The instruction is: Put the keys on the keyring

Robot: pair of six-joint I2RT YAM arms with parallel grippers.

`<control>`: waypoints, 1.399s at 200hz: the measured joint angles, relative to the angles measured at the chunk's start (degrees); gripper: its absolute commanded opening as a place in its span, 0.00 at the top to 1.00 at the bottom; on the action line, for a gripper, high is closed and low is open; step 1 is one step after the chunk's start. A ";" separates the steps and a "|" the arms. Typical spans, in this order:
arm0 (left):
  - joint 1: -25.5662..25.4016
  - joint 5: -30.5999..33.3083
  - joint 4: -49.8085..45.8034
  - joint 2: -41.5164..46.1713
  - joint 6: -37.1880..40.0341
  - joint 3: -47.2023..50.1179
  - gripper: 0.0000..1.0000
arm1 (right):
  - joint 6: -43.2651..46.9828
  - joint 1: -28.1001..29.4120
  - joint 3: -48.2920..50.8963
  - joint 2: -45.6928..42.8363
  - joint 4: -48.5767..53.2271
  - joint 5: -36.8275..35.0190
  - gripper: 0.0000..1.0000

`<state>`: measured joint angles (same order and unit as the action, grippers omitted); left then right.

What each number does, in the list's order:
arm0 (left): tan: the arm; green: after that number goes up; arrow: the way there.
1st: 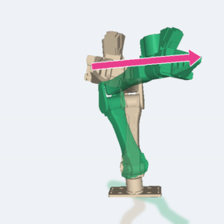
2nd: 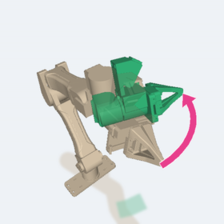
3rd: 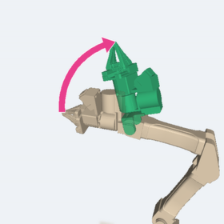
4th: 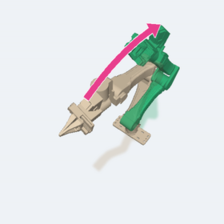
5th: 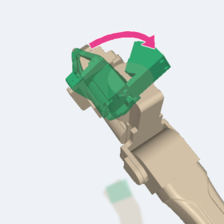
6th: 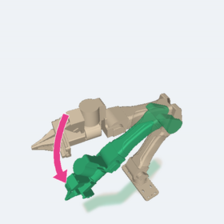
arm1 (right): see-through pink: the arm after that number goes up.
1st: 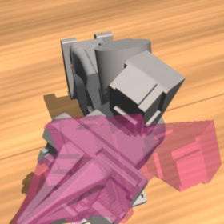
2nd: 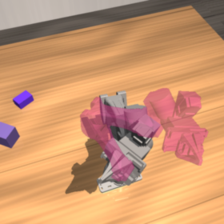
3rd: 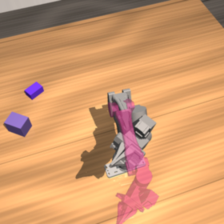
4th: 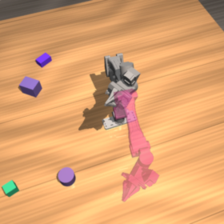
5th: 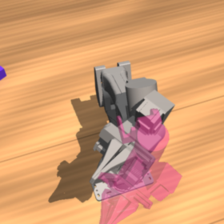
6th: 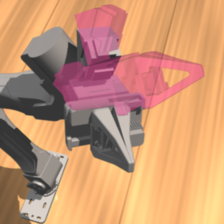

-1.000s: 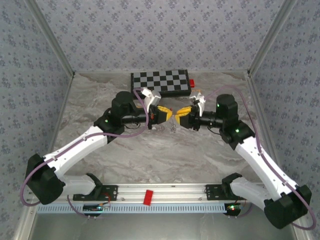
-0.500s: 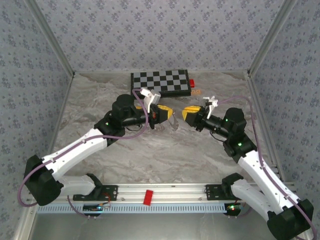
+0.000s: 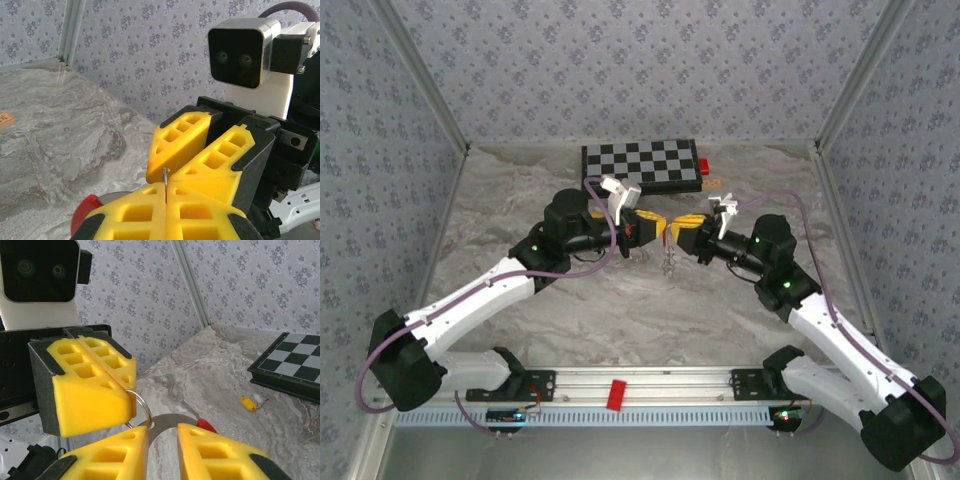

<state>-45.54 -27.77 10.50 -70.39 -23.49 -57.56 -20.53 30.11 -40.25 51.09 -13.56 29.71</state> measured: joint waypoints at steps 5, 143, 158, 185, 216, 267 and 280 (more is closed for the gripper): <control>0.04 0.02 0.02 0.00 0.00 0.00 1.00 | 0.07 0.04 -0.15 0.09 0.00 -0.02 0.80; 0.00 -0.11 0.02 0.00 0.00 0.00 1.00 | 2.69 1.57 -2.36 1.46 0.09 -0.59 0.86; 0.00 -0.31 0.02 0.00 0.02 0.00 1.00 | 3.04 1.70 -2.45 1.46 0.13 -0.61 0.87; 0.04 -0.44 -0.02 0.00 0.02 0.00 1.00 | 3.45 1.79 -2.45 1.46 0.37 -0.68 0.99; 0.11 -0.26 -0.09 -0.07 0.04 0.00 1.00 | 3.93 1.79 -2.82 1.46 1.11 -0.59 1.00; 0.11 -0.22 -0.04 -0.13 0.09 0.00 0.82 | 3.89 1.75 -3.08 1.40 1.73 -0.42 1.00; 0.17 -0.17 -0.07 -0.13 -0.13 0.00 0.77 | 3.82 1.75 -3.08 1.29 1.70 0.17 1.00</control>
<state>-45.36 -27.94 10.44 -70.52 -23.62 -57.56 -16.71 31.86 -43.33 52.38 -11.86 29.89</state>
